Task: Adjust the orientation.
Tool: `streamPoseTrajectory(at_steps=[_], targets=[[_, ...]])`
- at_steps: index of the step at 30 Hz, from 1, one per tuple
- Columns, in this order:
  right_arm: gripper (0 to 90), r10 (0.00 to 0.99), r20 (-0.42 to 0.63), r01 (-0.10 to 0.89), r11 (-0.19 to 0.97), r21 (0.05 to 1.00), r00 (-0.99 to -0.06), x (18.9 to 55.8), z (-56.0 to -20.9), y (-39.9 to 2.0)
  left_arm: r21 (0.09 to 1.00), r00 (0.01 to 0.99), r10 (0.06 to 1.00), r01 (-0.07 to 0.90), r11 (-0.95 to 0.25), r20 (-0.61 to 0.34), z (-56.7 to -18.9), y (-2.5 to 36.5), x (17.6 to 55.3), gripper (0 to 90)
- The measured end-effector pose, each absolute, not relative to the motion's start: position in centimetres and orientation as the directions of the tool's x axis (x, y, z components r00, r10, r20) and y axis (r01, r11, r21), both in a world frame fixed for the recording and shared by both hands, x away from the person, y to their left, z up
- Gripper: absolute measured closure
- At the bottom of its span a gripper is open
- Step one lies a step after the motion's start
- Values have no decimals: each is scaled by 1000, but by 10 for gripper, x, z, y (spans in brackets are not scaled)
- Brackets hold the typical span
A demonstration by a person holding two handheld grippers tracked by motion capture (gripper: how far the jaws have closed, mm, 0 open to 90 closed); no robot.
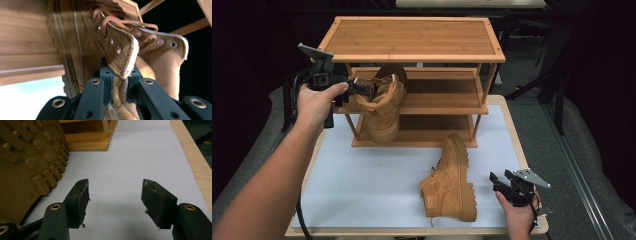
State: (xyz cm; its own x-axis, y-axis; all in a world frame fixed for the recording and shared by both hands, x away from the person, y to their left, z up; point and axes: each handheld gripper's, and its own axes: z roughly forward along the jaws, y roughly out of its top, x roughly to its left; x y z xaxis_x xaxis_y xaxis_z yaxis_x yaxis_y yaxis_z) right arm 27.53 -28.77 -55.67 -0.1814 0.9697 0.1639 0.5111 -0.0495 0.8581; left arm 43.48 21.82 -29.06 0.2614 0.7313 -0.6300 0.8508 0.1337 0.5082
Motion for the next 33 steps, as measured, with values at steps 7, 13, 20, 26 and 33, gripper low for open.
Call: streamPoseTrajectory(at_steps=[7,13,20,26,33], targets=[[387,969,164,511,-48,858,-184,276,-557,-287,539,252,761,829,150,-598,-294,214,437,803],[387,969,164,511,-48,858,-184,275,-556,-287,561,263,760,813,156,-594,-298,214,436,734],[387,968,162,513,-43,857,-191,276,-557,-285,570,282,742,805,162,-608,-296,215,433,631],[387,970,151,515,-31,857,-193,275,-555,-285,599,311,732,784,163,-606,-288,223,420,552],[389,967,133,522,-1,853,-216,275,-551,-281,665,373,759,740,104,-534,-270,252,391,588]])
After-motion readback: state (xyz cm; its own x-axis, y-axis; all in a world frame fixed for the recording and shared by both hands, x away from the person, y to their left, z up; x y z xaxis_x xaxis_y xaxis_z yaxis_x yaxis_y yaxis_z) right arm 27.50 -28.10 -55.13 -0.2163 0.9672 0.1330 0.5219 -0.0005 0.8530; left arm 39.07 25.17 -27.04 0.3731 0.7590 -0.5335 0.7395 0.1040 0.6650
